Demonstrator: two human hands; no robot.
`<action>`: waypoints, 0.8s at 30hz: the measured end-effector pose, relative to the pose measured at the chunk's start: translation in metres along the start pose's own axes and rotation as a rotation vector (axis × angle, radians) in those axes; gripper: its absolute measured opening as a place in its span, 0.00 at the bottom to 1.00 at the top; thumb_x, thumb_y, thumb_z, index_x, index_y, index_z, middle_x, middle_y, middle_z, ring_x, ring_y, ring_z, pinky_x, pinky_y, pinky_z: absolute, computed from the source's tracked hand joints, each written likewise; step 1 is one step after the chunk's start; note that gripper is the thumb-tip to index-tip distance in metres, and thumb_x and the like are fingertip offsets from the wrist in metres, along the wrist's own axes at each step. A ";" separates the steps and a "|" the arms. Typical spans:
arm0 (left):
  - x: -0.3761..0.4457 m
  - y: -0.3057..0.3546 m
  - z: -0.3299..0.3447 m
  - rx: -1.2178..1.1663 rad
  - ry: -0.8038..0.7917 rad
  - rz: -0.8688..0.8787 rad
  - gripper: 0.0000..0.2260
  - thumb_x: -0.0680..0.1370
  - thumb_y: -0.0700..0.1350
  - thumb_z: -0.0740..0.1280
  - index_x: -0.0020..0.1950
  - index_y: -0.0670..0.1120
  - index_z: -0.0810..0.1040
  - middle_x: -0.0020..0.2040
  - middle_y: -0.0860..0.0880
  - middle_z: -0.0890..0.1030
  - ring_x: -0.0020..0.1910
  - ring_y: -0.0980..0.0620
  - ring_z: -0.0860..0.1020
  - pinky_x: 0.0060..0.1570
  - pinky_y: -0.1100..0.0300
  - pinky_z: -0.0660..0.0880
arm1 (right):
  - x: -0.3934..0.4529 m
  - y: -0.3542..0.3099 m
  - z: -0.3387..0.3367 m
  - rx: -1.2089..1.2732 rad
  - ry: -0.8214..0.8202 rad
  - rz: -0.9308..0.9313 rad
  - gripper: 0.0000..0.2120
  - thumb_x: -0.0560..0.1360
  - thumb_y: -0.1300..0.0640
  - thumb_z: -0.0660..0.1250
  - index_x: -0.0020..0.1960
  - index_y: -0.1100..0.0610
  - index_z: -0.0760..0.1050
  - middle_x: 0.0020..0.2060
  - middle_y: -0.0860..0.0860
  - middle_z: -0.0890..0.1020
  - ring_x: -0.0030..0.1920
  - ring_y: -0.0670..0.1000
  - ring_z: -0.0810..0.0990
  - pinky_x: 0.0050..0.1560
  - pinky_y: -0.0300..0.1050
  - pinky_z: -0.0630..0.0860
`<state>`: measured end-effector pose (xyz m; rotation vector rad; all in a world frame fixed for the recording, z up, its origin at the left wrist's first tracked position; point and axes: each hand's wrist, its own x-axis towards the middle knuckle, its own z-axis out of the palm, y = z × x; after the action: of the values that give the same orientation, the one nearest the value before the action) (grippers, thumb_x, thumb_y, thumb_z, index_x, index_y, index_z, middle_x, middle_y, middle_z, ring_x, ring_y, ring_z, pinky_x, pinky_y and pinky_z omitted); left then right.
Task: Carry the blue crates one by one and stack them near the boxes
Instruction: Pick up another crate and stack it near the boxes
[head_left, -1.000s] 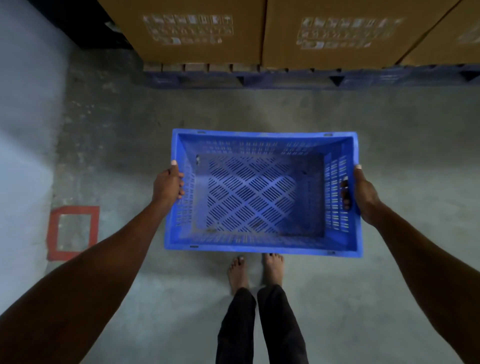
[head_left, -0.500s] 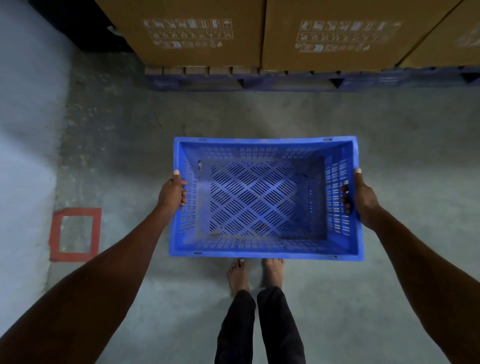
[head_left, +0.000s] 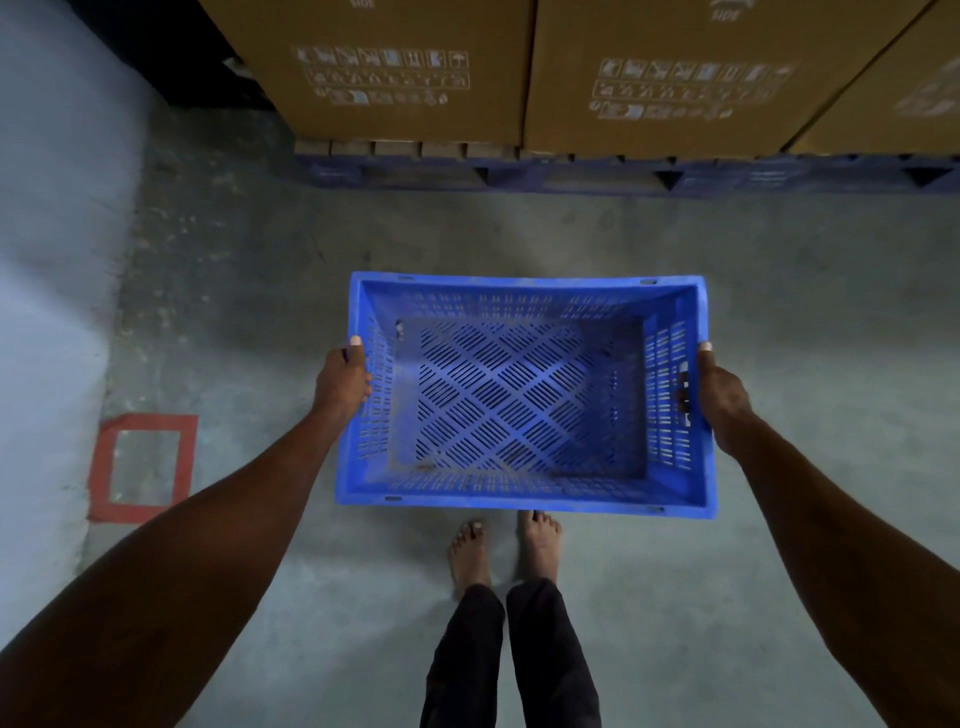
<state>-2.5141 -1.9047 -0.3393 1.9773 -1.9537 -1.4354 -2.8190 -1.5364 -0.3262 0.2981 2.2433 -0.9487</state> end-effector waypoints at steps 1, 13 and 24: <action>-0.002 0.002 -0.002 0.066 0.020 0.007 0.28 0.83 0.63 0.53 0.59 0.39 0.76 0.48 0.38 0.82 0.40 0.42 0.80 0.37 0.56 0.73 | 0.000 0.001 -0.001 -0.048 0.007 -0.018 0.34 0.79 0.30 0.50 0.45 0.58 0.79 0.39 0.59 0.84 0.39 0.60 0.81 0.50 0.57 0.77; -0.152 0.052 -0.066 0.555 0.340 0.610 0.28 0.82 0.60 0.57 0.78 0.47 0.67 0.77 0.41 0.67 0.76 0.37 0.65 0.74 0.38 0.56 | -0.133 -0.047 -0.022 -0.473 0.247 -0.557 0.35 0.76 0.34 0.54 0.77 0.53 0.64 0.74 0.60 0.69 0.76 0.66 0.61 0.74 0.64 0.57; -0.362 0.073 -0.148 0.545 0.498 0.585 0.27 0.82 0.57 0.59 0.80 0.51 0.63 0.81 0.44 0.62 0.79 0.41 0.61 0.75 0.40 0.56 | -0.352 -0.112 -0.067 -0.551 0.114 -1.029 0.34 0.78 0.32 0.55 0.81 0.44 0.56 0.82 0.51 0.54 0.81 0.57 0.43 0.77 0.65 0.46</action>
<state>-2.4112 -1.7163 -0.0045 1.4590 -2.4949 -0.2672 -2.6389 -1.5516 0.0023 -1.1630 2.6354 -0.7050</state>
